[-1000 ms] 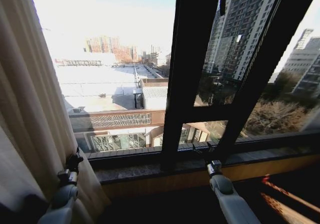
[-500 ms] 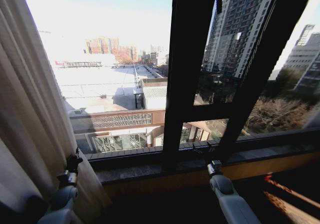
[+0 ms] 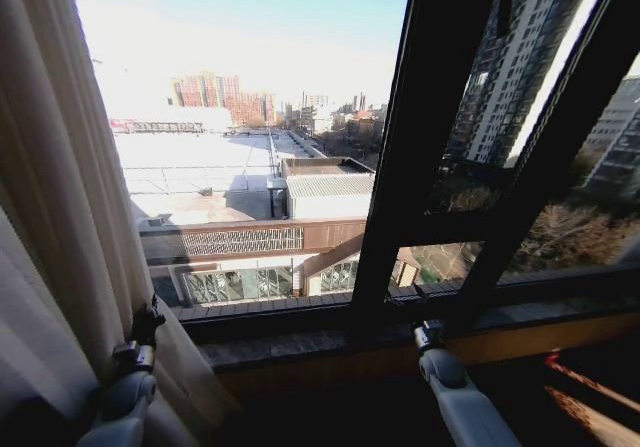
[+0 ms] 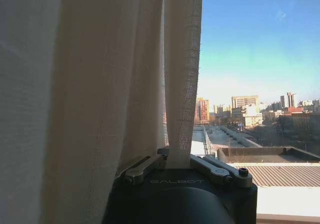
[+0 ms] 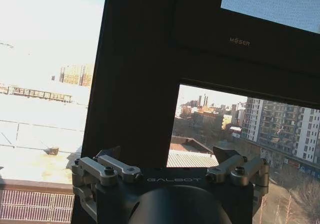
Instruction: Open the curtains by pulling them apart, changing their state from closed to fully open.
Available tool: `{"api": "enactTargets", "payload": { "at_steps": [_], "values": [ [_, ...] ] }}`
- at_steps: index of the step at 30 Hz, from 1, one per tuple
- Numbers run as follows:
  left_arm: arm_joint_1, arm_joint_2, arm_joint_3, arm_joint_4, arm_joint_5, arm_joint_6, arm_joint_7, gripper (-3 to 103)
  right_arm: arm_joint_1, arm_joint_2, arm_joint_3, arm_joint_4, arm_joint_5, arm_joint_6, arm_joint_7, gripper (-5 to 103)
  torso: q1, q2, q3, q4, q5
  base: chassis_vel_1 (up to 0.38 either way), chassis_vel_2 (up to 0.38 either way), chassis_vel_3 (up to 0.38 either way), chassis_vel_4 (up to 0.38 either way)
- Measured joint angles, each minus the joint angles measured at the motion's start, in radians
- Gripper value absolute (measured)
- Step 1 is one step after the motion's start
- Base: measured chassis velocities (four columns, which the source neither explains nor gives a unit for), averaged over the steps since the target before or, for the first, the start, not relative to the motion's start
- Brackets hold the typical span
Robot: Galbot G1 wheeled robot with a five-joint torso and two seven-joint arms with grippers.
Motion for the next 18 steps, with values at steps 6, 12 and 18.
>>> {"api": "enactTargets", "payload": {
  "at_steps": [6, 12, 18],
  "values": [
    [0.0, 0.0, 0.0, 0.004, 0.0, -0.001, 0.0, 0, 0.0, 0.0, 0.0, 0.0, 0.0, 0.0, 0.0, 100, 0.0, 0.0, 0.0, -0.0003, -0.0005, -0.024, -0.024, 0.015, 0.024],
    [0.0, 0.0, 0.0, 0.007, 0.001, -0.004, -0.001, 0, 0.0, 0.0, 0.0, 0.0, 0.0, 0.0, 0.0, 100, 0.0, 0.0, 0.0, 0.0002, -0.0008, 0.012, 0.004, -0.008, -0.005],
    [-0.002, -0.002, 0.001, 0.01, 0.004, -0.004, -0.001, 0, 0.0, 0.0, 0.0, 0.0, 0.0, 0.0, 0.0, 100, 0.0, 0.0, 0.0, -0.0001, -0.0004, 0.082, 0.036, -0.079, -0.041]
  ]
}}
